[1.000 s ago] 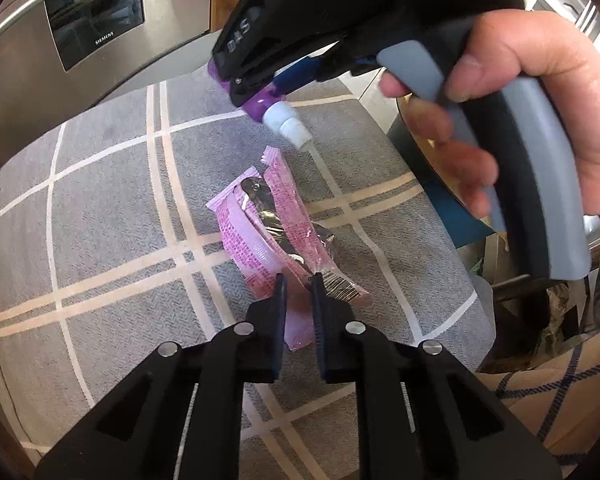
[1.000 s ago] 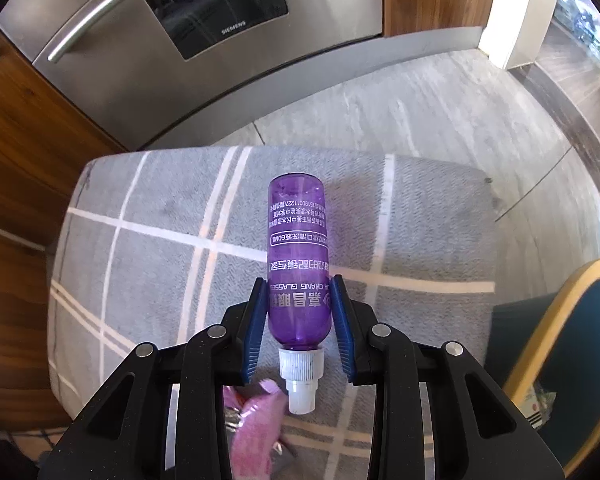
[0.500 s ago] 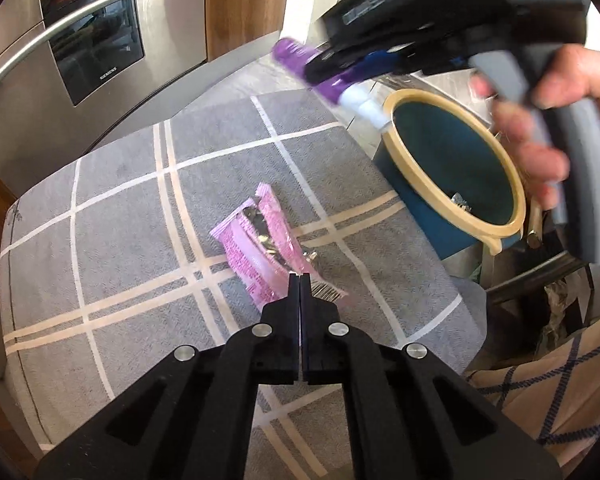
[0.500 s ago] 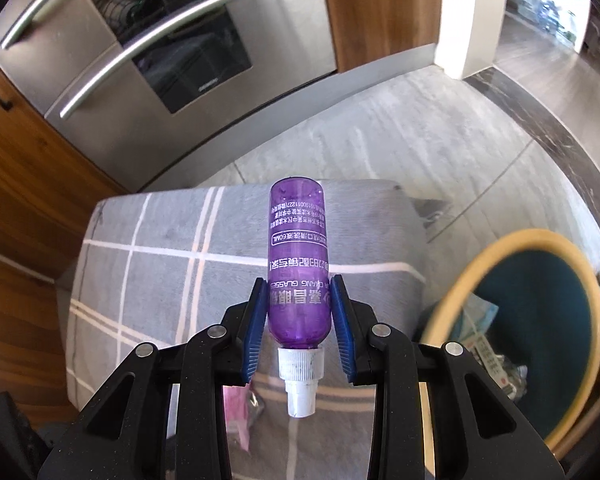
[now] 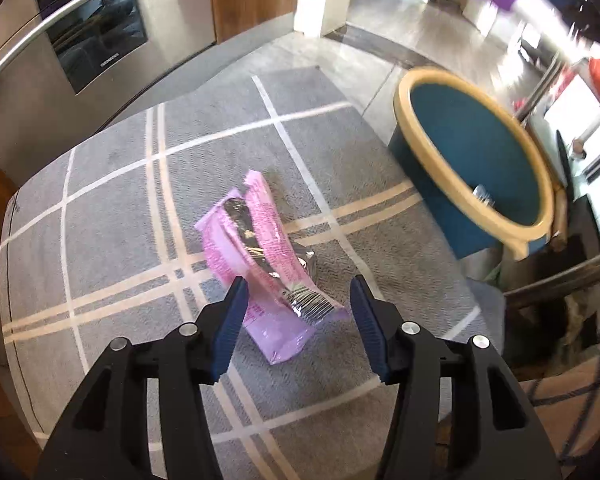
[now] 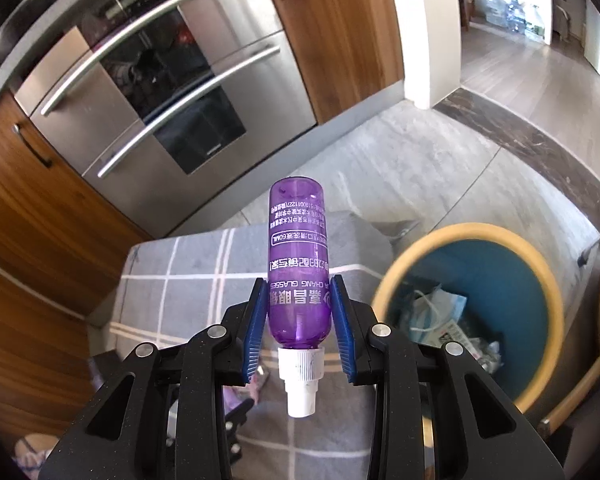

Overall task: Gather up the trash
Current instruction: 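Lift the bottle toward the bin with the right tool while the left tool grasps the pink wrapper, then open both tools over the bin to drop the bottle and wrapper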

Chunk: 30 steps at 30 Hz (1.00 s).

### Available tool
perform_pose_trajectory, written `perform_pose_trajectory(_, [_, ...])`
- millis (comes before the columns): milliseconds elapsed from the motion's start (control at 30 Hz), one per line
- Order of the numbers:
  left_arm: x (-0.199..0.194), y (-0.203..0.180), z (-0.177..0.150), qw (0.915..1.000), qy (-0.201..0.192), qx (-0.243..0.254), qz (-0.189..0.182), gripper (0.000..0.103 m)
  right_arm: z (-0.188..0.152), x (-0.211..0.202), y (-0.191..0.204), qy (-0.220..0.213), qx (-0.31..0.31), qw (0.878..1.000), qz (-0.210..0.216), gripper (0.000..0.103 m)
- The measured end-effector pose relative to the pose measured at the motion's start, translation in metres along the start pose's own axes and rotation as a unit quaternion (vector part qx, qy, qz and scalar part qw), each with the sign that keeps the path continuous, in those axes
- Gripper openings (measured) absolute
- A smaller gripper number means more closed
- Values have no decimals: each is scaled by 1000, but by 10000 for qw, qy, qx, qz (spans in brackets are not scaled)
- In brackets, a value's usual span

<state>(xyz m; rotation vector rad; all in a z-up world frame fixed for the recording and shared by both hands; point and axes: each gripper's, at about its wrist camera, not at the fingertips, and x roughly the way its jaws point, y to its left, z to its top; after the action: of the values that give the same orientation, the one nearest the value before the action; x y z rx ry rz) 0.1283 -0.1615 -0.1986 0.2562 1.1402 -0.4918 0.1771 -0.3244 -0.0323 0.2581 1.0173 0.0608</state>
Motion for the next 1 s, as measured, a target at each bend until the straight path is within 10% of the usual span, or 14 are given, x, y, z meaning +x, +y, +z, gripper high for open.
perform_pose_trajectory(100, [9,-8,1,9996,-3,215,196,48,-2,-9,-12,-59,-3,9999,-95,33])
perform_pose_trajectory(333, [23,-8,0,9987,87,382,331,0,-11,-2,-39,203,-30,9993,-308,33])
perform_pose_trajectory(1000, [-58,-61,58,9865,-1248,413,-978,0,-19,23,-135,776,959,9873,-1001,33])
